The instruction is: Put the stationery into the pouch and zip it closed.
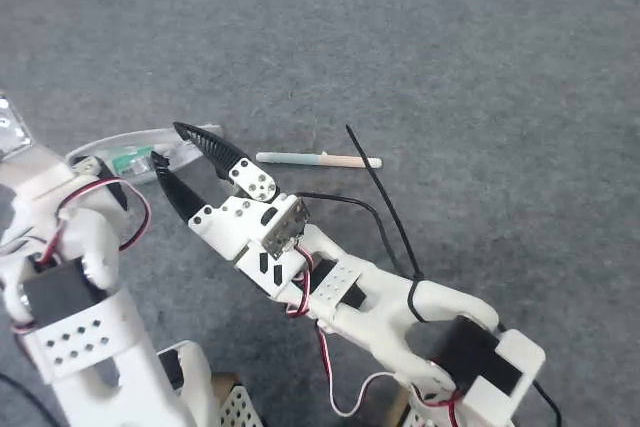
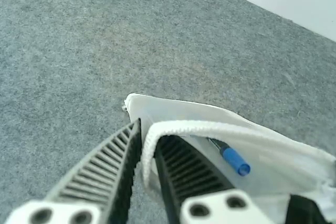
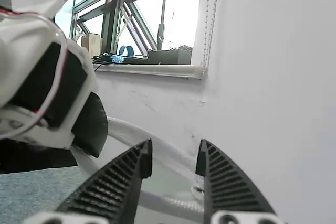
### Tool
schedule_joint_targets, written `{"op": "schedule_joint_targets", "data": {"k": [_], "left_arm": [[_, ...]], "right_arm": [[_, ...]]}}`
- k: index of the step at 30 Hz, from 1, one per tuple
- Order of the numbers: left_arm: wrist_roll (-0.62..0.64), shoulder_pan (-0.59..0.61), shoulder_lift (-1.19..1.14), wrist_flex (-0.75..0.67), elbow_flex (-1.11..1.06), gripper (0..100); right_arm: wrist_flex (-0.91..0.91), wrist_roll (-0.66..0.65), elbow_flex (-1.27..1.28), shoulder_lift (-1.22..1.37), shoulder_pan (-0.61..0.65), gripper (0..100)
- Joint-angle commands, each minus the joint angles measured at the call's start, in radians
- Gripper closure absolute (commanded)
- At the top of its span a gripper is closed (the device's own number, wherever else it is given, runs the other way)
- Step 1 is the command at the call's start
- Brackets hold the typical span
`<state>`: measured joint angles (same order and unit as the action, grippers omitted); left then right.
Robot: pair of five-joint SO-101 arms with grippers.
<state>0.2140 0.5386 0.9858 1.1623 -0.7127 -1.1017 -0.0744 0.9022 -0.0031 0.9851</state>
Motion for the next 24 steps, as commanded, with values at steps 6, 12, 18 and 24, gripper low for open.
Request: {"op": "schedule_joint_targets", "data": {"k": [6, 12, 18, 24], "left_arm": [[0.011, -0.005, 0.000, -0.041, 0.001, 99], [0.011, -0.005, 0.000, -0.041, 0.001, 99], [0.011, -0.005, 0.000, -0.041, 0.001, 99], [0.009, -0.005, 0.000, -0.041, -0.001, 99]], "right_arm": [[-0.013, -0.009, 0.012, -0.056, -0.027, 87.6], [0.070, -0.006, 0.103, -0.249, -0.038, 87.6], [0.394, 0.011, 0.118, -0.444, -0.070, 87.6], [0.667, 0.158, 0.084, -0.590, -0.153, 87.6]]}}
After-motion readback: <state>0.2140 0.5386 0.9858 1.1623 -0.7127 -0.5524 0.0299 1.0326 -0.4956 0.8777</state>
